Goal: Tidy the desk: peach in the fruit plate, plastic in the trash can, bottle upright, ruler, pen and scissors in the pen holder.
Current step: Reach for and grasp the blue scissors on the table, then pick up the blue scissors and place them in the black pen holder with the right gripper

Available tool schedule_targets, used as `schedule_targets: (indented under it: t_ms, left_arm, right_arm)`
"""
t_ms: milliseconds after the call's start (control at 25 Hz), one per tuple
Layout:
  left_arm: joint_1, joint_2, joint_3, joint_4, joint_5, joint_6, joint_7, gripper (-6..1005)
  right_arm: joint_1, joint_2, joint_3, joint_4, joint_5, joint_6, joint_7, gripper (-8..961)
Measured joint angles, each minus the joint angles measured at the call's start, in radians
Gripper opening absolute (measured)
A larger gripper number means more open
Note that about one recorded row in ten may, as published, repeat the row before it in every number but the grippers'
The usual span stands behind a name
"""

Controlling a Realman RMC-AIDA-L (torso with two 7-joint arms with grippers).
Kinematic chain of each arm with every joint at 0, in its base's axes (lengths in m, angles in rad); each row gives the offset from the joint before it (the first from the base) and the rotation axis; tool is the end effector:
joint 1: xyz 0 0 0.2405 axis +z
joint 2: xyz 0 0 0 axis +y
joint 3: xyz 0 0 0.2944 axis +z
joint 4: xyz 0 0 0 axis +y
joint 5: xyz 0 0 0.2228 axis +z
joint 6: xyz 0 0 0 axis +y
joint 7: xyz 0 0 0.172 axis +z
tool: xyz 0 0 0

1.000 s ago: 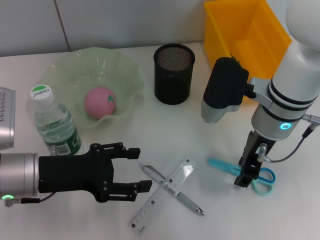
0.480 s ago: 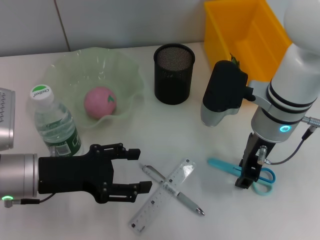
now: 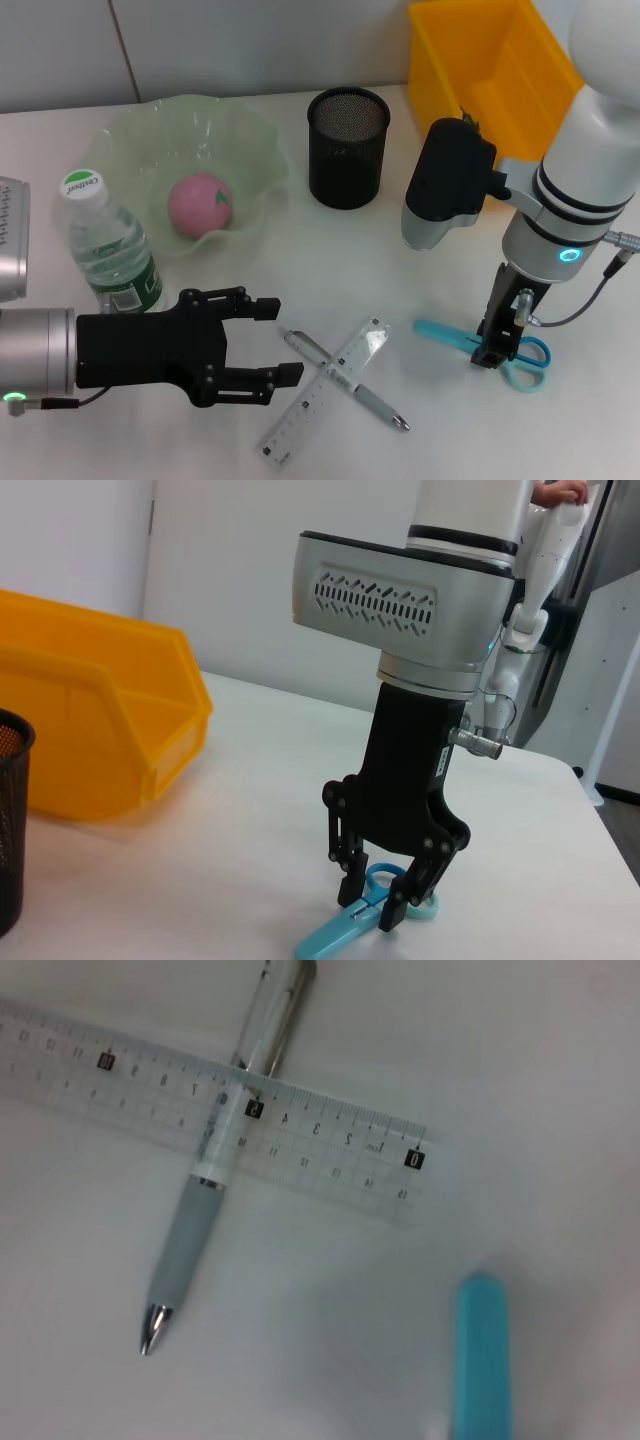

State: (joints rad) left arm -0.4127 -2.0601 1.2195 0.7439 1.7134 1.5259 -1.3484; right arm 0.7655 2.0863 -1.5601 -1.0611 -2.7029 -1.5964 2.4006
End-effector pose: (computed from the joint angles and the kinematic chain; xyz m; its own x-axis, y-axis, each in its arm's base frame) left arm -0.2648 0.3214 -0.0844 0.8674 0.2501 0.4302 0.2748 -0.9615 0.0050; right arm 0.2312 0.3824 -0.0866 0.6808 -0.4302 0.5928 -0.3312 -0.9027 -0.2748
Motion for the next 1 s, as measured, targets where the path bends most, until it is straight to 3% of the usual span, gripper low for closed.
schedule_targets:
  t_ms: [200,1000]
  left_arm:
    - [0.0,0.0,-0.01,0.0,0.0,0.002,0.0,814]
    - [-0.003,0.0,-0.021,0.0,0.0,0.007,0.0,815]
  right_arm:
    - [0.0,0.0,0.0,-0.001,-0.003,0.0,0.0,318]
    - [0.0,-0.002,0.013,-0.013,-0.001,-0.011,-0.005,211]
